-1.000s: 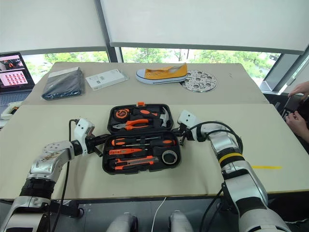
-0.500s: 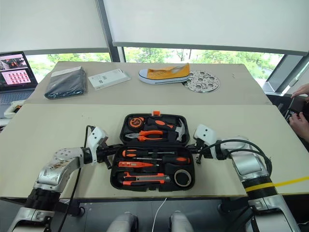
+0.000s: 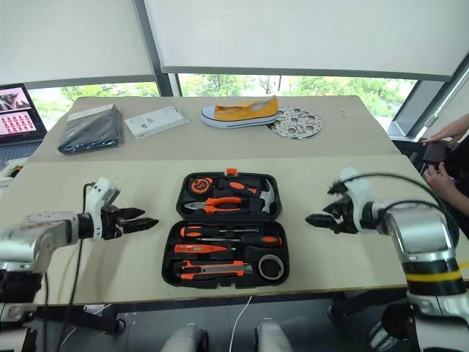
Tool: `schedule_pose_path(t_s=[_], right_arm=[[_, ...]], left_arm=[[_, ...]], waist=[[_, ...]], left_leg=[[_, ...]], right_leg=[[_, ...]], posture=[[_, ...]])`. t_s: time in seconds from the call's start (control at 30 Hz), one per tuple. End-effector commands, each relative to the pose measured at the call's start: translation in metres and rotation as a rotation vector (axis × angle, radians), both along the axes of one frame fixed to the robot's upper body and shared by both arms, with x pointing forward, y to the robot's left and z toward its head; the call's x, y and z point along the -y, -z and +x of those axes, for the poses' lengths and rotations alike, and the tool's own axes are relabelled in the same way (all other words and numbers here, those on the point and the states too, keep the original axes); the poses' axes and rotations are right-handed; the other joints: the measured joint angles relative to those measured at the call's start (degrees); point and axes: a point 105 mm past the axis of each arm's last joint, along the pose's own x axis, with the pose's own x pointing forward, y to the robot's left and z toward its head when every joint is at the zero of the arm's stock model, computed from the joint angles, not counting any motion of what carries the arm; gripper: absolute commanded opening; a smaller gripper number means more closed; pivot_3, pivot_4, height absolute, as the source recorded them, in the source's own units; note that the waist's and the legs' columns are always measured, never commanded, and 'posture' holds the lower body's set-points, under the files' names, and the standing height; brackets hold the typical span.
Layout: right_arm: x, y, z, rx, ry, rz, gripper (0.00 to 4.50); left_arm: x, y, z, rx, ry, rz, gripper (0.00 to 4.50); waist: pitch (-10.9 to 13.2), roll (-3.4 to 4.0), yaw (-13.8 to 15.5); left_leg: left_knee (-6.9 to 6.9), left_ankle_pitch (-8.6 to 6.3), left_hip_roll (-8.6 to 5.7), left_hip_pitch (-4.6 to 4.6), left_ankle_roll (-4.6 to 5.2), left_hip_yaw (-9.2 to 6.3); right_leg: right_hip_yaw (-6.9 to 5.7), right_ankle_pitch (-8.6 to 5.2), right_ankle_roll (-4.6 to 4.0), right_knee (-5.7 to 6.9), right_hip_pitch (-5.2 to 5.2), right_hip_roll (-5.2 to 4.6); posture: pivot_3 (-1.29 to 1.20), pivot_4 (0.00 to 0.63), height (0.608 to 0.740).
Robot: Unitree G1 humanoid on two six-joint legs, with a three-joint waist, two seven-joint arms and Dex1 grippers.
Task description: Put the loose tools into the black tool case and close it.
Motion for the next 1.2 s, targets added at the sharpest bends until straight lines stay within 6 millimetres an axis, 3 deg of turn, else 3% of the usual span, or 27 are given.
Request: schedule_pose_path(t_s=[0.03, 0.2, 0.33, 0.53, 0.57, 0.73, 0.77, 0.97, 1.07, 1.17, 1.2], right_arm=[[-0.016, -0.010, 0.010, -0.060, 0.054, 0.051, 4.40], [-0.023, -0.010, 0.030, -0.069, 0.110, 0.023, 4.40], [-0.021, -0.005, 0.044, -0.064, 0.152, -0.015, 4.40], [-0.034, -0.003, 0.054, -0.100, 0.146, 0.007, 4.40], [-0.036, -0.002, 0.054, -0.108, 0.141, 0.013, 3.89], [-0.042, 0.007, 0.051, -0.164, 0.129, 0.009, 2.46], [-0.040, 0.010, 0.051, -0.169, 0.135, 0.004, 2.15], [-0.046, 0.016, 0.047, -0.213, 0.142, 0.037, 0.07], [-0.049, 0.011, 0.053, -0.162, 0.150, 0.099, 0.00], [-0.051, -0.017, 0.071, 0.143, 0.115, 0.169, 0.00], [-0.050, -0.028, 0.074, 0.245, 0.102, 0.185, 0.00]], left_arm=[[0.019, -0.020, 0.022, -0.003, -0.062, -0.056, 4.42], [0.038, -0.018, 0.043, -0.017, -0.111, -0.053, 4.42], [0.051, -0.011, 0.047, -0.041, -0.081, -0.018, 4.42], [0.052, -0.011, 0.053, -0.058, -0.086, -0.019, 4.42], [0.052, -0.010, 0.053, -0.059, -0.085, -0.014, 4.50], [0.052, -0.005, 0.051, -0.083, -0.080, -0.004, 4.50], [0.053, -0.004, 0.051, -0.083, -0.080, -0.004, 3.98], [0.062, 0.004, 0.046, -0.100, -0.059, -0.035, 1.90], [0.066, 0.002, 0.047, -0.060, -0.047, -0.069, 0.97], [0.060, -0.019, 0.062, 0.094, -0.123, -0.186, 0.05], [0.059, -0.026, 0.063, 0.136, -0.124, -0.228, 0.05]], waist=[[0.0, -0.01, 0.0], [0.0, -0.01, 0.1], [0.0, -0.01, 0.1], [0.0, -0.01, -0.2], [0.0, -0.01, -0.3], [0.0, -0.01, -0.7], [0.0, -0.01, -0.7], [0.0, 0.00, -0.5], [0.0, 0.01, -0.3], [0.0, 0.00, -0.3], [0.0, 0.00, -0.4]], left_leg=[[0.03, 0.03, -0.01, -0.01, 0.01, -0.01], [0.05, 0.06, -0.11, -0.14, 0.01, -0.03], [0.03, 0.06, -0.12, -0.43, 0.01, -0.03], [0.03, 0.06, -0.12, -0.52, 0.01, -0.03], [0.03, 0.06, -0.13, -0.51, 0.01, -0.03], [0.03, 0.06, -0.13, -0.51, 0.01, -0.05], [0.03, 0.06, -0.14, -0.51, 0.01, -0.05], [0.06, 0.07, -0.17, -0.37, -0.01, -0.11], [0.07, 0.08, -0.18, -0.17, -0.02, -0.11], [0.07, 0.09, -0.18, -0.04, -0.02, -0.11], [0.09, 0.09, -0.17, -0.03, -0.02, -0.12]], right_leg=[[0.00, 0.01, 0.01, 0.01, 0.01, 0.00], [0.07, 0.26, -0.34, -0.05, -0.01, -0.06], [0.09, 0.27, -0.35, -0.14, -0.22, -0.07], [0.09, 0.28, -0.35, -0.11, -0.31, -0.07], [0.09, 0.28, -0.35, -0.09, -0.30, -0.07], [0.09, 0.28, -0.34, -0.08, -0.28, -0.07], [0.09, 0.28, -0.34, -0.08, -0.28, -0.08], [0.10, 0.31, -0.28, -0.09, -0.08, -0.09], [0.11, 0.31, -0.27, -0.04, 0.07, -0.10], [0.12, 0.31, -0.27, -0.06, 0.20, -0.09], [0.12, 0.34, -0.22, -0.14, 0.26, -0.08]], posture=[[0.00, 0.150, 0.740], [0.00, 0.150, 0.740], [0.00, 0.150, 0.740], [0.00, 0.150, 0.740], [0.00, 0.150, 0.740], [0.00, 0.150, 0.740], [0.00, 0.150, 0.740], [0.00, 0.150, 0.740], [0.00, 0.150, 0.740], [0.00, 0.150, 0.740], [0.00, 0.150, 0.740]])
